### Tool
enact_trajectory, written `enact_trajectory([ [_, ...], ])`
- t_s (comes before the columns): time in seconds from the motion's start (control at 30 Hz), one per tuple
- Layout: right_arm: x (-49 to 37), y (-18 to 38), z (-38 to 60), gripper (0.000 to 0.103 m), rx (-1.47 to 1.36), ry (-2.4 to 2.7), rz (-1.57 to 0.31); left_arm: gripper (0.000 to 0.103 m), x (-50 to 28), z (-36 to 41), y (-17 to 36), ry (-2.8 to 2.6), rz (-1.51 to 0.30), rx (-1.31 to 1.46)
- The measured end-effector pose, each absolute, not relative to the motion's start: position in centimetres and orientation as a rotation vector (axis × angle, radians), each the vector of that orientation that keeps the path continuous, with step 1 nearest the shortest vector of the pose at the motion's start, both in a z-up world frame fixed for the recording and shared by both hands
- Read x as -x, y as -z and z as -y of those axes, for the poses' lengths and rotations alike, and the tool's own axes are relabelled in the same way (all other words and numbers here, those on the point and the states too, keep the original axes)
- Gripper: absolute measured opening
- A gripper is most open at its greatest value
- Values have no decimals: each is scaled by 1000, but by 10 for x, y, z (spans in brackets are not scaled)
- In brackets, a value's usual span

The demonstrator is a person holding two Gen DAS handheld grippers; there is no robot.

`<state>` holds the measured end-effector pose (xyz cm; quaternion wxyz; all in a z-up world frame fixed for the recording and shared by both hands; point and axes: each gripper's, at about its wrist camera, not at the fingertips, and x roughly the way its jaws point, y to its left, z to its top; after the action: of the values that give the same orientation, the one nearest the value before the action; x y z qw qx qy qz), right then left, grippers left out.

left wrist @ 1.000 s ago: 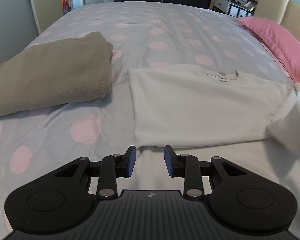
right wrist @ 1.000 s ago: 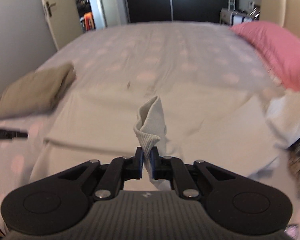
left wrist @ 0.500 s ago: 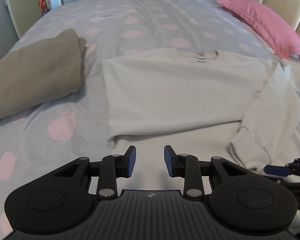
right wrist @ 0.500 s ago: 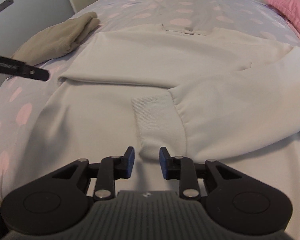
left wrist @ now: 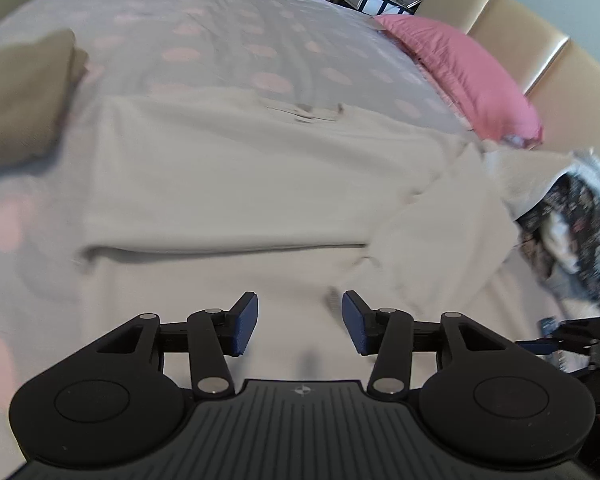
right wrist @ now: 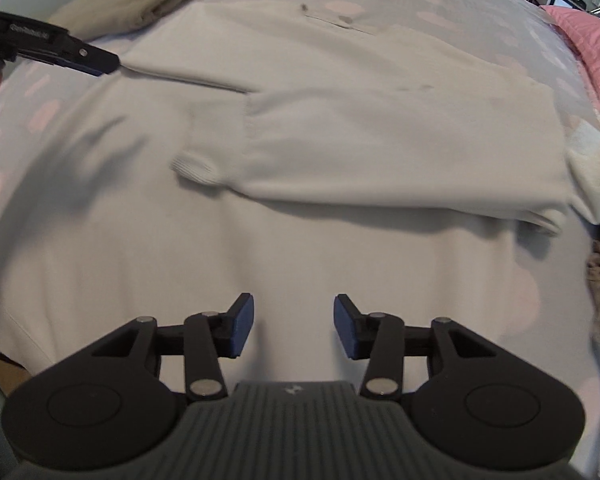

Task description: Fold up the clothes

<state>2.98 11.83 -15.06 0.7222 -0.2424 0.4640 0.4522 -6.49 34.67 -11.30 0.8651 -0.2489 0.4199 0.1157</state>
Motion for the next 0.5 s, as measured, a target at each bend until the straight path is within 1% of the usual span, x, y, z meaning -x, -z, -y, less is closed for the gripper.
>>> enact_trajectory([
  [0.13,-46,156,-103,48,557,-958,-1052,49,50,-331,126,-236,-881,518],
  [0.27,-60,161,-90,48,580,-923,-1076,49,34,-317,145,-204,-893,563],
  [0.4,-51,162,-97,50,624,-953,-1044,49,16,-307,162,-200,-895,612],
  [0.43,-52,162,-97,50,625,-952,-1044,47,12,-305,163,-190,-895,609],
  [0.5,-53,163,-97,50,624,-948,-1044,30,5,-301,167,-170,-894,602],
])
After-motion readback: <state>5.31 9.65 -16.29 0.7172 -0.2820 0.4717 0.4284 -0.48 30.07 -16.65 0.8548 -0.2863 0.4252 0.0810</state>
